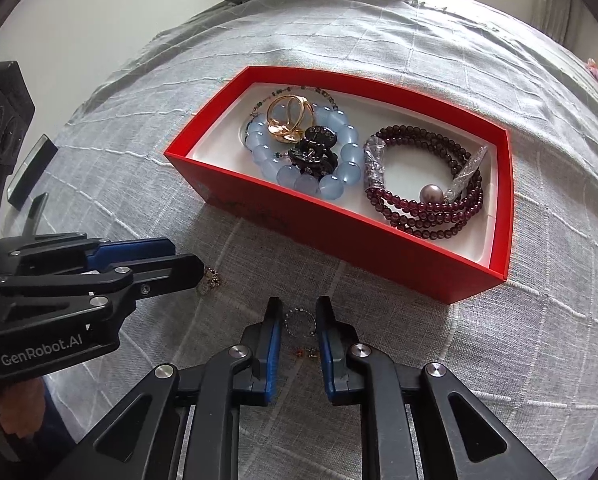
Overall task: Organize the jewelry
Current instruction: 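Close the left tool on the small gold ring while the right tool grasps a gold hoop earring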
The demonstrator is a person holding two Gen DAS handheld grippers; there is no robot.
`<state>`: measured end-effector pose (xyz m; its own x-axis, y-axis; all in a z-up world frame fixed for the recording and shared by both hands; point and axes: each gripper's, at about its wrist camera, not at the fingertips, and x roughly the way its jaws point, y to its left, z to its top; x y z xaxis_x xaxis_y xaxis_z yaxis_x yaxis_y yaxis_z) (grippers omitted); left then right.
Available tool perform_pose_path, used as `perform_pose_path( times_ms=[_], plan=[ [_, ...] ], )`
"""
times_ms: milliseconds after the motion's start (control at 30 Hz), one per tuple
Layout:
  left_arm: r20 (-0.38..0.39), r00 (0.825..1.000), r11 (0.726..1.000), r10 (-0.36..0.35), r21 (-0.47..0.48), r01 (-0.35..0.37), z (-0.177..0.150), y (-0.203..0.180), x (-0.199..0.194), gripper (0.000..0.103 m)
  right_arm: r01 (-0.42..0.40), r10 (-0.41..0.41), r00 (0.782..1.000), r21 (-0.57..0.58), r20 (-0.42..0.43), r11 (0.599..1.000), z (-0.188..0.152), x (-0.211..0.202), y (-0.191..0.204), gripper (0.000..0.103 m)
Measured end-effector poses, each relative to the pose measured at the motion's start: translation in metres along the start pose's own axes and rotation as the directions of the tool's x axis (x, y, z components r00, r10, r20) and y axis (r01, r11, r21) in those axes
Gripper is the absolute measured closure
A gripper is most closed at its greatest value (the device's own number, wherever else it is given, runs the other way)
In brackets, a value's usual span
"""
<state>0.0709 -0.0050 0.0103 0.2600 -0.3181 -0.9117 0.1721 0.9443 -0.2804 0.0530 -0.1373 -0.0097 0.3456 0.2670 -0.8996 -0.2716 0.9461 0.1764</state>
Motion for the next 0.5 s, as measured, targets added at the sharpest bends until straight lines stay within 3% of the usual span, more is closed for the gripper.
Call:
perform_pose_path(
  times_ms=[233,500],
  plan=[
    [0.001,1.0,1.0,-0.022,0.004,0.022,0.0,0.0,-0.002,0.071,-0.038,0.035,0.998,0.046,0.048,0.998,-0.001,-0.02,-0.008,0.086],
    [-0.021,0.999,0.996,0.028,0.089,-0.026,-0.005,-0.022,0.013,0.071,-0.045,0.038,0.996,0.08,0.078,0.996,-0.003,-0.031,-0.019,0.086]
  ],
)
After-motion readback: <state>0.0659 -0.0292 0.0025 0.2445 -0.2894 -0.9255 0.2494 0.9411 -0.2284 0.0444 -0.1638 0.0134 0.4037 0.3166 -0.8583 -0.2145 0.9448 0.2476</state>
